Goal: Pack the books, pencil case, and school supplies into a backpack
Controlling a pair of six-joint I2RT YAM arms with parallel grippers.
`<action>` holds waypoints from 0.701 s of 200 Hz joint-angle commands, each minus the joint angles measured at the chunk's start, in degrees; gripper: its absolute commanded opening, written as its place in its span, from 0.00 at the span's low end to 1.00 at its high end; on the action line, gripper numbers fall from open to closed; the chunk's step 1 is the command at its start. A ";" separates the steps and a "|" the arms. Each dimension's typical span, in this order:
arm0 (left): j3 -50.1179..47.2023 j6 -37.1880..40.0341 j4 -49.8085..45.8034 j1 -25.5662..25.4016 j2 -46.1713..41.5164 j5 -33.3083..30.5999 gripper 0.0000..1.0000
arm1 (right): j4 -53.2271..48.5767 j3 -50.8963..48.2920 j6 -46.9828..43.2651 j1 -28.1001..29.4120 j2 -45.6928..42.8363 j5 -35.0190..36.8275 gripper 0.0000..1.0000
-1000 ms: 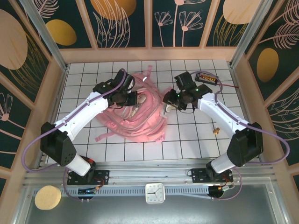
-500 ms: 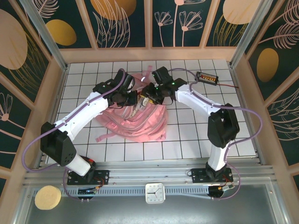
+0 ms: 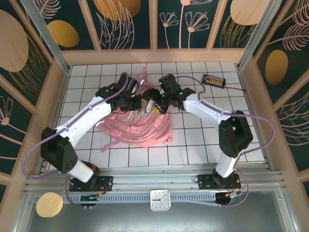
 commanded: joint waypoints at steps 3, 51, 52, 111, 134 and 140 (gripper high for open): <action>-0.68 0.34 4.81 -0.89 -2.87 3.44 0.00 | -0.22 -3.60 -1.65 -1.56 -6.40 0.92 0.79; -1.72 0.03 4.82 -0.92 -3.54 3.90 0.00 | 1.32 -4.31 -6.88 -4.86 -4.07 -0.39 0.58; -1.70 -0.01 4.83 -0.91 -3.54 3.92 0.00 | 1.43 -4.29 -6.99 -4.86 -4.04 -0.39 0.57; -2.16 -0.05 6.32 -0.90 -3.10 5.17 0.00 | 8.45 -1.48 -8.85 -4.37 1.83 -4.89 0.45; -1.92 -0.15 7.21 -0.95 -3.18 5.60 0.00 | 11.89 -0.57 -8.80 -2.24 3.40 -7.59 0.45; -1.73 -0.13 7.38 -0.89 -3.26 5.53 0.00 | 12.91 -0.70 -8.37 -1.81 3.55 -8.37 0.45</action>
